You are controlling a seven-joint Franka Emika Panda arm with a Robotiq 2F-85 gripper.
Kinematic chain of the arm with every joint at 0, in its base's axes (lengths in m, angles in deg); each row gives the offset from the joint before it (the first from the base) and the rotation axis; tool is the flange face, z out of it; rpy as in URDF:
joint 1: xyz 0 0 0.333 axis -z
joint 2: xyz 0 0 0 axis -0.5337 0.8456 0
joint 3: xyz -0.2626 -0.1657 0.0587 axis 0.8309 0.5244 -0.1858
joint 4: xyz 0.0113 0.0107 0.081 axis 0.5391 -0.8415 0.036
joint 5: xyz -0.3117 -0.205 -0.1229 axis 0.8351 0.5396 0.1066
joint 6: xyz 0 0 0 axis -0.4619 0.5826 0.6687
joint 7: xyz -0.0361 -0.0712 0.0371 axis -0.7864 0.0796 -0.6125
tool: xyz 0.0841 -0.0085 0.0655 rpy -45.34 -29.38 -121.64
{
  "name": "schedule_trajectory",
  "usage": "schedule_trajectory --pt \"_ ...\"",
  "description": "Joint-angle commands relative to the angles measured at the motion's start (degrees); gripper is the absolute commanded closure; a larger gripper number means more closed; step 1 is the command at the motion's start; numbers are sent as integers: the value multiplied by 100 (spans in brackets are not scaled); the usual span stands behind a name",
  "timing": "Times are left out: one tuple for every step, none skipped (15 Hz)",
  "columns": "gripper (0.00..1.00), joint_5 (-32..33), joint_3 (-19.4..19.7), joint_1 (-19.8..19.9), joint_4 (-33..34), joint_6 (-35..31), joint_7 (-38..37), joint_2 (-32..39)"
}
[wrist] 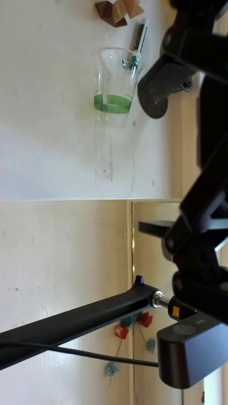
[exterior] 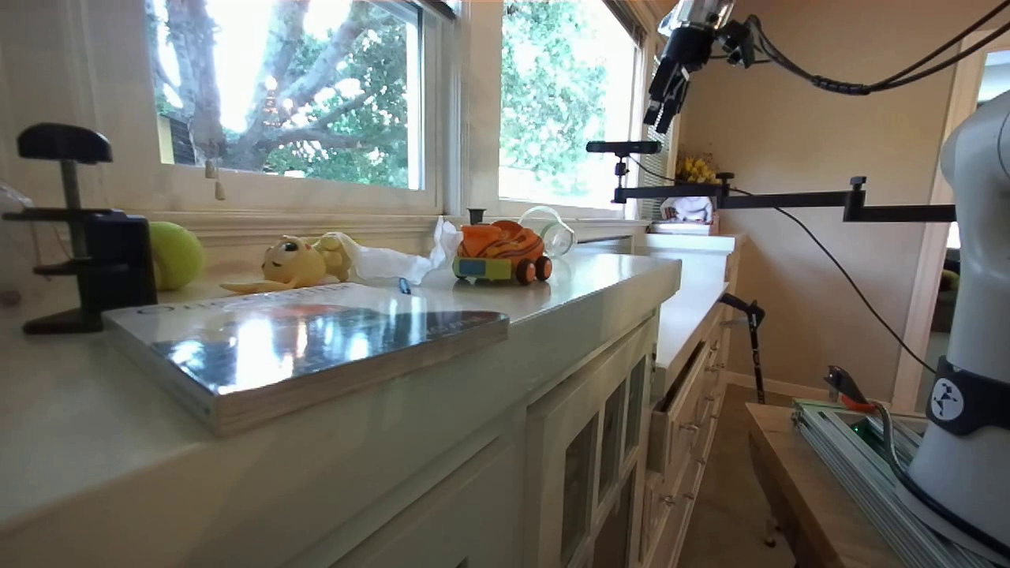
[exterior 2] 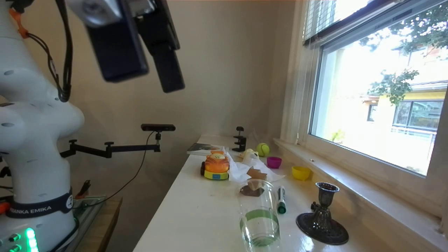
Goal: Put the cup upside down
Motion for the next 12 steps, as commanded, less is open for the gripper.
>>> schedule_trajectory --pt "0 -480 71 46 268 -336 -69 749" --pt "0 -373 -3 126 330 -327 -159 1005" --pt "0 -231 -113 220 390 -236 -290 1165" --pt "0 -155 -231 307 386 -259 -419 1199" --pt "0 7 -400 448 425 -126 -627 1214" --pt "0 -266 -334 415 188 -283 -234 1041" --pt "0 -243 -438 500 234 -279 -343 1147" --pt "0 -237 -509 555 273 -275 -398 1217" --pt "0 -234 -534 579 302 -268 -413 1250" --pt "0 -232 -538 595 324 -264 -416 1266" --pt "0 -231 -535 608 329 -263 -416 1266" --pt "0 -270 -552 629 316 -327 -473 1295"
